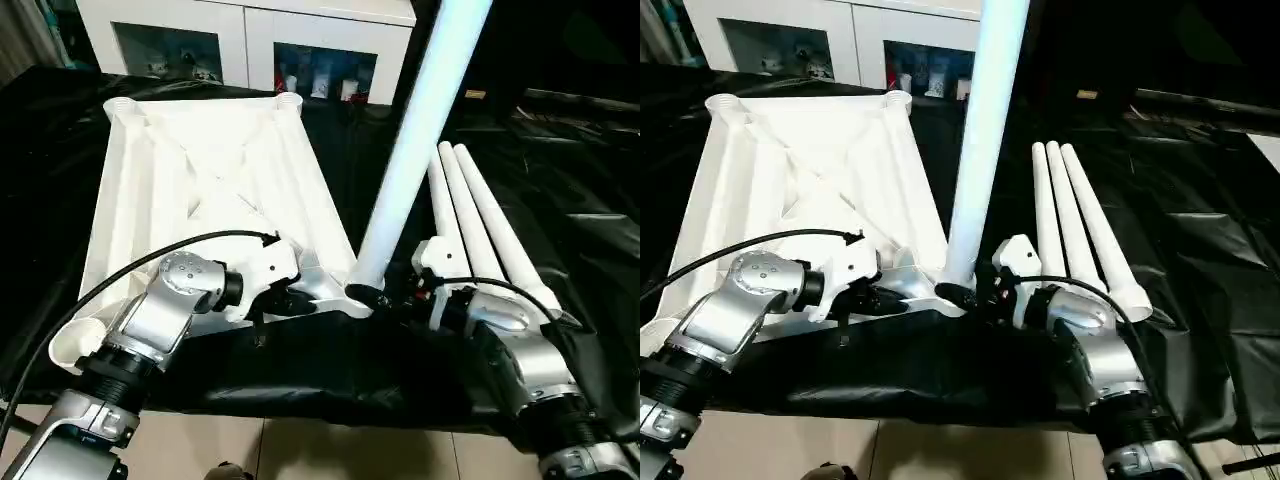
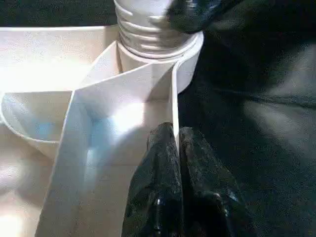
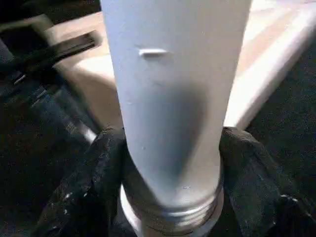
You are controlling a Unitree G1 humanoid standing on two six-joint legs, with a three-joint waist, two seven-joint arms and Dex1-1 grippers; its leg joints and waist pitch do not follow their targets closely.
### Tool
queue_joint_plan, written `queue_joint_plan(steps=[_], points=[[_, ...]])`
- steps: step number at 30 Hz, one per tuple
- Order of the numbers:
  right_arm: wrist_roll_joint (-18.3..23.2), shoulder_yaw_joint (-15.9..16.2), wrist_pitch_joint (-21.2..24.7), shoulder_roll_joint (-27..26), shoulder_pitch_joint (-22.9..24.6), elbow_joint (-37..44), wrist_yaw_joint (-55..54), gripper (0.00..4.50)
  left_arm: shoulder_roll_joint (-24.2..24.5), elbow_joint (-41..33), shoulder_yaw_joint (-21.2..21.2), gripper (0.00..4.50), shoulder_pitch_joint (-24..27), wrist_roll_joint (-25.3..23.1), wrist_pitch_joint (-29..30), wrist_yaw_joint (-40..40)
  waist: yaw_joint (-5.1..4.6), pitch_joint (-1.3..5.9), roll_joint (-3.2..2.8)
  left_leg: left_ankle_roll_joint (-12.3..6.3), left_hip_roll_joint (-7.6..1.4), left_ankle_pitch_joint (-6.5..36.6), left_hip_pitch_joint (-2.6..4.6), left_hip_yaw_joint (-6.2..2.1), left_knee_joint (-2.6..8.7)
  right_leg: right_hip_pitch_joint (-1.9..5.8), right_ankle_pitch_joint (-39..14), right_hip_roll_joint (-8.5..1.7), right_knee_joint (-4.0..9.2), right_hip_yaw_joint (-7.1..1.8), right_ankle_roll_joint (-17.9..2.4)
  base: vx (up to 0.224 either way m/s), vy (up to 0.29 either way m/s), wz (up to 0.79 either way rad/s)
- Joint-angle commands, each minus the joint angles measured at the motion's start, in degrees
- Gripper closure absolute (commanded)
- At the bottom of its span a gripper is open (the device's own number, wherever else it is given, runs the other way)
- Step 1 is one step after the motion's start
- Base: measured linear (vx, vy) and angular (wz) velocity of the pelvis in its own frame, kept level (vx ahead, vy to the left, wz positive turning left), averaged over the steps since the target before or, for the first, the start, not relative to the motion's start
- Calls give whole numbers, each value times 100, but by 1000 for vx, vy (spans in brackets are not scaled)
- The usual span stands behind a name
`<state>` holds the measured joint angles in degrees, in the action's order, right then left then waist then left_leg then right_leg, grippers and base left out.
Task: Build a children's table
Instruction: Rotate leg to tighten
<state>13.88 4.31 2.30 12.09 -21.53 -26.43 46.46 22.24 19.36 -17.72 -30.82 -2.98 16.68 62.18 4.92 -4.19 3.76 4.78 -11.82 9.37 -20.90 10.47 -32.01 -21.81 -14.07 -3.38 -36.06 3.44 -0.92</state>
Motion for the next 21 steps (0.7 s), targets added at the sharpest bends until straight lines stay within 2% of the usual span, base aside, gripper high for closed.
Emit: queue_joint_plan(steps=[1, 3, 4, 5, 6, 7, 9, 10, 12, 15, 16, 20, 21], points=[[-50, -219, 68, -126, -23, -472, -676, 196, -293, 360, -143, 450, 127, -20, 129, -351, -1, 221, 7, -366, -199, 849, 67, -54, 343, 207, -324, -480, 458, -298, -1268, 0, 0, 0], [-97, -476, -17, -465, -166, -871, -1622, 196, -589, 662, -79, 450, -53, -158, 261, -907, -10, 208, 2, -196, -201, 1054, 80, -61, 363, 187, -840, -501, 512, -316, -1143, 0, 0, 0], [-109, -556, -49, -590, -233, -1013, -1944, 196, -724, 794, -34, 450, -139, -211, 335, -1179, -19, 204, -2, -164, -195, 1082, 76, -61, 369, 183, -929, -498, 522, -319, -1099, 0, 0, 0], [-190, -650, -128, -794, -381, -1275, -2559, 196, -991, 1038, 70, 450, -314, -273, 561, -1667, -35, 192, -7, -63, -199, 1221, 103, -59, 386, 144, -1178, -504, 544, -329, -1066, 0, 0, 0], [-230, -665, -160, -867, -441, -1364, -2765, 197, -1093, 1143, 119, 450, -386, -298, 644, -1877, -31, 189, -3, 9, -195, 1336, 113, -78, 399, 152, -1492, -519, 579, -327, -986, 0, 0, 0], [-270, -678, -202, -945, -508, -1450, -2978, 197, -1197, 1259, 169, 450, -461, -324, 669, -2103, -29, 198, 3, 26, -192, 1320, 106, -74, 393, 160, -1513, -518, 578, -332, -942, 0, 0, 0], [-494, -672, -290, -1210, -772, -1755, -3667, 199, -1521, 1576, 275, 450, -677, -360, 679, -2639, -24, 204, 12, 18, -178, 1311, 106, -67, 389, 133, -1397, -497, 583, -346, -826, 0, 0, 0], [-579, -629, -328, -1265, -852, -1855, -3790, 199, -1602, 1652, 299, 450, -727, -364, 669, -2751, -13, 223, -3, 7, -168, 1206, 90, -67, 381, 151, -1225, -492, 570, -344, -806, 0, 0, 0], [-722, -433, -406, -1336, -944, -1917, -3639, 199, -1688, 1700, 262, 450, -774, -374, 629, -2754, -1, 232, 4, -62, -160, 1073, 80, -56, 365, 156, -873, -475, 540, -346, -812, 0, 0, 0], [-765, -347, -623, -1359, -962, -1931, -3350, 199, -1672, 1683, 167, 450, -758, -415, 503, -2545, 13, 251, 7, -219, -159, 874, 53, -53, 350, 193, -347, -471, 490, -338, -850, 0, 0, 0], [-720, -350, -709, -1341, -939, -1891, -3161, 144, -1614, 1630, 116, 450, -726, -432, 446, -2410, 13, 253, 9, -274, -158, 842, 49, -49, 346, 196, -236, -469, 484, -335, -873, 0, 0, 0], [-575, -383, -847, -1182, -858, -1730, -2768, 123, -1389, 1444, 29, 450, -606, -372, 354, -2057, 9, 238, 12, -378, -168, 897, 43, -39, 346, 192, -284, -472, 497, -339, -928, 0, 0, 0], [-515, -407, -834, -1081, -830, -1670, -2586, 103, -1276, 1364, 14, 450, -543, -331, 339, -1885, 0, 235, 19, -372, -162, 921, 35, -44, 355, 203, -394, -465, 506, -333, -921, 0, 0, 0]])
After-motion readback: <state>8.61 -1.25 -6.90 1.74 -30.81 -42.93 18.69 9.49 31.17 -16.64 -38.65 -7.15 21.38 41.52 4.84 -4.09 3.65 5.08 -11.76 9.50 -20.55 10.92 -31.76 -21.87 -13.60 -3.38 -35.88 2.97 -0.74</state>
